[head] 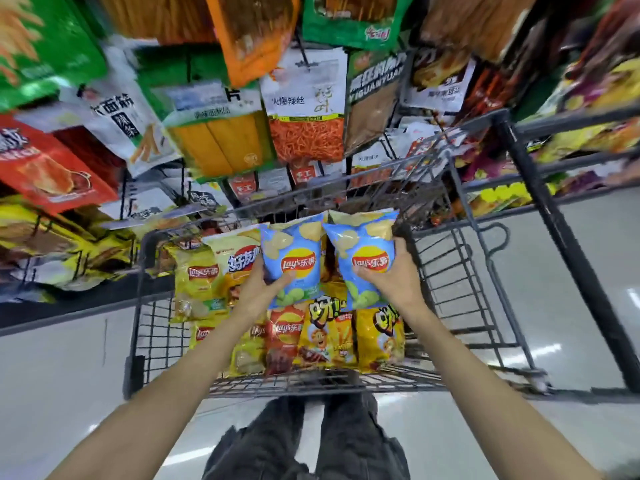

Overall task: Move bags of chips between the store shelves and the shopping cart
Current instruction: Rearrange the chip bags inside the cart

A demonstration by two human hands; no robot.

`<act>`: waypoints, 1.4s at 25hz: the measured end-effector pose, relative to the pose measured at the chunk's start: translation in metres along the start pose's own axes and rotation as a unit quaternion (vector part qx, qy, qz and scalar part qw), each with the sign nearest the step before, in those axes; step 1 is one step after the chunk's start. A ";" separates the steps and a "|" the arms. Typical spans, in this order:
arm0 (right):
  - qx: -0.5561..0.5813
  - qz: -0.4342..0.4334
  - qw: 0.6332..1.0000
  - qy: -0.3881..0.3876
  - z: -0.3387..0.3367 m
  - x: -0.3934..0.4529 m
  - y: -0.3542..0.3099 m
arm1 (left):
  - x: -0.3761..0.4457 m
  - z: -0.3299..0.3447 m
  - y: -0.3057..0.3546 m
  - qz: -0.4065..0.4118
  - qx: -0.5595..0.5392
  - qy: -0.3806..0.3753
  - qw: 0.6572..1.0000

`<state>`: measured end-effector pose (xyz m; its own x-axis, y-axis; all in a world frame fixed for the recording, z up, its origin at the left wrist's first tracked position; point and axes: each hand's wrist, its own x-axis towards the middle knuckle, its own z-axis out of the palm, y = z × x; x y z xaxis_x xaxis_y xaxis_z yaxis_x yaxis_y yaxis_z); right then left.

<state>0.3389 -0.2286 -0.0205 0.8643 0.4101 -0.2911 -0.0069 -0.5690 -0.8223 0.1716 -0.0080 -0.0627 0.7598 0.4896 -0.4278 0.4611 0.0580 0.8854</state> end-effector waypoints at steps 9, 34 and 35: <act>0.016 -0.029 0.985 0.171 -0.071 -0.116 -0.001 | -0.038 0.049 0.066 0.119 0.071 -0.114 0.984; 0.033 -0.012 0.916 0.399 -0.549 -0.234 0.150 | -0.147 0.558 0.318 0.343 0.014 -0.224 0.912; 0.036 -0.014 0.917 0.396 -0.565 -0.223 0.155 | -0.139 0.574 0.326 0.344 0.018 -0.220 0.912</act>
<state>0.4289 -0.8107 0.1930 0.9588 -0.2392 0.1535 0.0117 -0.5064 -0.8622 0.4797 -0.5564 0.1808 0.9819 0.0012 0.1894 -0.1866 -0.1635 0.9687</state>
